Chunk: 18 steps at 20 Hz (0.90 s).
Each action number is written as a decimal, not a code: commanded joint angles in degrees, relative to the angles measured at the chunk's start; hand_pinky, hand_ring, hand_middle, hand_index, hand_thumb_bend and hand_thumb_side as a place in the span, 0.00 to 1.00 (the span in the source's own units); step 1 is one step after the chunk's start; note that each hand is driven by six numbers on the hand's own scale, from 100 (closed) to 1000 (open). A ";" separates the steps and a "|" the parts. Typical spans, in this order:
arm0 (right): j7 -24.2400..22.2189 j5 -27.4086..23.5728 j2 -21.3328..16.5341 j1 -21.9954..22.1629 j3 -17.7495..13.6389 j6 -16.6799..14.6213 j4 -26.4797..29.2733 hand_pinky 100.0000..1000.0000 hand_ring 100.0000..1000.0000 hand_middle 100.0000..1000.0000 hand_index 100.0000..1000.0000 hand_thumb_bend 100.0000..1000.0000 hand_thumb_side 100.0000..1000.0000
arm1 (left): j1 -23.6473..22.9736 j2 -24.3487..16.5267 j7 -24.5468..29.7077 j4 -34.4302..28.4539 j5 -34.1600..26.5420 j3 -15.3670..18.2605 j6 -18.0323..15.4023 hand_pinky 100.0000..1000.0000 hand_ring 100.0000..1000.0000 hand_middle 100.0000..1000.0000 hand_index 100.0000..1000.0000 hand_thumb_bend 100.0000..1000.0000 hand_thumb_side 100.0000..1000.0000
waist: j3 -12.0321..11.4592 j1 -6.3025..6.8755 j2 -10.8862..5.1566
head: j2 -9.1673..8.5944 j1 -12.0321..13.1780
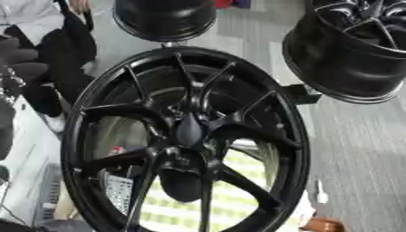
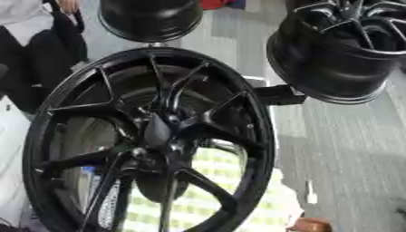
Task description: Pull the pin out of the wheel hub.
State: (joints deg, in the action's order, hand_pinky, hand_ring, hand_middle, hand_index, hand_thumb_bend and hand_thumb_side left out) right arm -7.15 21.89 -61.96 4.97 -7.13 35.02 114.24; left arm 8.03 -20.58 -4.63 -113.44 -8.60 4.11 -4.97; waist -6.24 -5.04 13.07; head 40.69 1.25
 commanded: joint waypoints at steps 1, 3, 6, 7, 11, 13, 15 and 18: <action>3.85 -2.34 -0.15 -0.87 -1.25 -0.79 0.35 0.88 0.88 0.74 0.79 0.00 0.20 | 0.30 -0.71 0.17 -1.15 -0.17 0.31 -0.06 0.82 0.67 0.67 0.85 0.00 0.72 | 0.05 0.13 -0.92 | -0.26 -0.21; 7.59 -4.94 1.30 -1.27 -1.25 -2.04 0.35 0.85 0.87 0.72 0.79 0.00 0.29 | 0.34 -0.66 0.24 -1.15 -0.21 0.27 -0.07 0.82 0.67 0.67 0.85 0.00 0.72 | -0.04 0.17 -0.92 | -0.26 -0.27; 13.95 -9.96 4.20 -1.71 -0.84 -4.90 0.35 0.82 0.86 0.69 0.78 0.00 0.42 | 0.39 -0.59 0.34 -1.15 -0.24 0.22 -0.11 0.82 0.67 0.67 0.85 0.00 0.71 | -0.23 0.26 -0.94 | -0.27 -0.39; 15.91 -11.40 5.25 -1.86 -0.56 -5.96 0.35 0.81 0.86 0.69 0.78 0.00 0.47 | 0.43 -0.58 0.37 -1.15 -0.26 0.21 -0.14 0.82 0.67 0.67 0.85 0.00 0.71 | -0.29 0.30 -0.95 | -0.27 -0.42; 22.04 -14.49 11.10 -3.16 0.90 -11.64 0.35 0.77 0.86 0.69 0.79 0.00 0.54 | 0.65 -0.50 0.48 -1.15 -0.41 0.09 -0.38 0.82 0.67 0.67 0.85 0.00 0.71 | -0.48 0.58 -0.99 | -0.23 -0.54; 25.43 -14.87 14.92 -4.32 1.39 -15.14 0.35 0.75 0.87 0.68 0.80 0.00 0.55 | 0.73 -0.47 0.50 -1.15 -0.48 0.03 -0.52 0.82 0.67 0.68 0.84 0.00 0.71 | -0.51 0.79 -1.03 | -0.22 -0.58; 29.07 -14.61 18.72 -5.22 1.98 -18.33 0.35 0.73 0.87 0.69 0.80 0.00 0.55 | 0.85 -0.40 0.49 -1.15 -0.54 -0.02 -0.68 0.82 0.67 0.67 0.84 0.00 0.70 | -0.55 1.11 -1.04 | -0.28 -0.53; 33.26 -14.10 24.02 -6.12 3.70 -23.68 0.35 0.72 0.87 0.68 0.80 0.00 0.55 | 1.04 -0.28 0.45 -1.15 -0.62 -0.08 -0.93 0.82 0.67 0.67 0.84 0.00 0.70 | -0.62 1.59 -1.00 | -0.31 -0.59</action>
State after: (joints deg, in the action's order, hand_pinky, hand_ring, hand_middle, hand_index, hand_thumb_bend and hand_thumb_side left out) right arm 24.48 7.59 -38.56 -0.68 -3.45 13.25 114.21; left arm 8.36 -20.48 -4.16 -113.44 -9.03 4.05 -5.58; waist -6.81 -3.57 13.02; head 40.70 0.79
